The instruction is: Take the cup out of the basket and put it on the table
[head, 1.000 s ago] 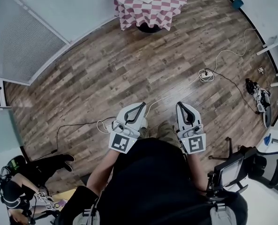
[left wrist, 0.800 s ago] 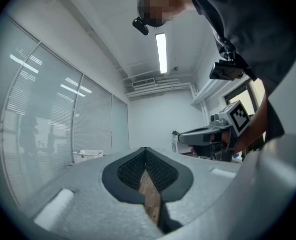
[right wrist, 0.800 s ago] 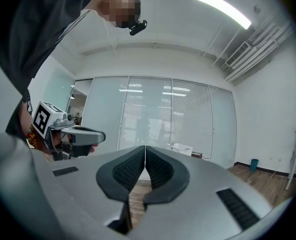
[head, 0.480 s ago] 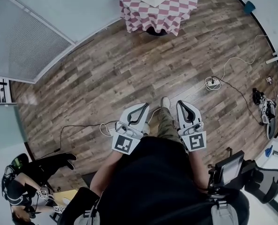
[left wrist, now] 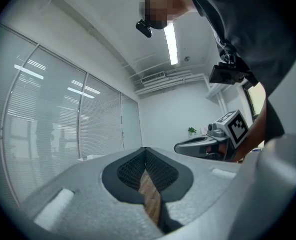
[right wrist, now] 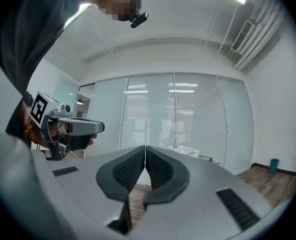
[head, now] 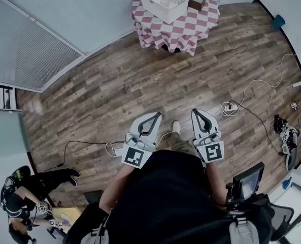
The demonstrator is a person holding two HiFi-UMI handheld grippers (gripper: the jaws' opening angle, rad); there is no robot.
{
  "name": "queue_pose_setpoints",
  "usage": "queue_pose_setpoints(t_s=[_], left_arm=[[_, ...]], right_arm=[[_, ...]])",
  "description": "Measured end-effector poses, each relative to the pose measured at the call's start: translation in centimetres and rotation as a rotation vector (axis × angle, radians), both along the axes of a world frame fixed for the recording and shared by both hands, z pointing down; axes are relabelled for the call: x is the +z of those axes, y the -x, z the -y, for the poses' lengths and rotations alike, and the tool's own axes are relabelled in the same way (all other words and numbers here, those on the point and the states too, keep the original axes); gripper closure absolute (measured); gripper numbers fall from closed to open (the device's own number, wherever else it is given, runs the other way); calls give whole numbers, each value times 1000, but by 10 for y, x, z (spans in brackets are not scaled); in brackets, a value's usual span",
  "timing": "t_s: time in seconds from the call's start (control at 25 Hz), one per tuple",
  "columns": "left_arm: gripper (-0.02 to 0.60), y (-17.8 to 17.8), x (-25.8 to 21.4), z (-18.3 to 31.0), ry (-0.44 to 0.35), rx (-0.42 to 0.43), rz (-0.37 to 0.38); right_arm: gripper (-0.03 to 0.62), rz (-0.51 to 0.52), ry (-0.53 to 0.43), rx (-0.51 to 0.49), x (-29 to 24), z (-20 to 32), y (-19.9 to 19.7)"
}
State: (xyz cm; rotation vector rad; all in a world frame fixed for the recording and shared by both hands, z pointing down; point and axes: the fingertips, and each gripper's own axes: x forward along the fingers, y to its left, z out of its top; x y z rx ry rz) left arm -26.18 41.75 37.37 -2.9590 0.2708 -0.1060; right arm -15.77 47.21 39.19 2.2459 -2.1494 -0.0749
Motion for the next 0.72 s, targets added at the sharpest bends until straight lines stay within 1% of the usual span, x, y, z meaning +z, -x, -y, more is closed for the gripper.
queue_pose_setpoints(t_s=[0.12,0.2,0.24,0.36,0.4,0.52,0.64,0.72], left_arm=[[575,-30,0,9,-29,-7,4],[575,-46,2,14,-29,-24,6],[575,-53,4,17,-17,-40,3],[575,-67,10,32,63,-102,-16],[575,-70,11,37,75,-113,-19],[575,-77,14,54,70,-122,-6],[575,-87,21,79,117,-122,-18],[575,-96,28,100,134,-110,-25]], right_arm=[[582,8,10,-20,4,11,-29],[582,8,17,-43,8,17,-45],[582,5,24,-54,11,21,-53],[582,2,40,-71,20,36,-76],[582,4,43,-74,21,42,-82],[582,-2,46,-94,19,61,-90],[582,-17,47,-106,21,88,-97],[582,-15,54,-99,26,106,-102]])
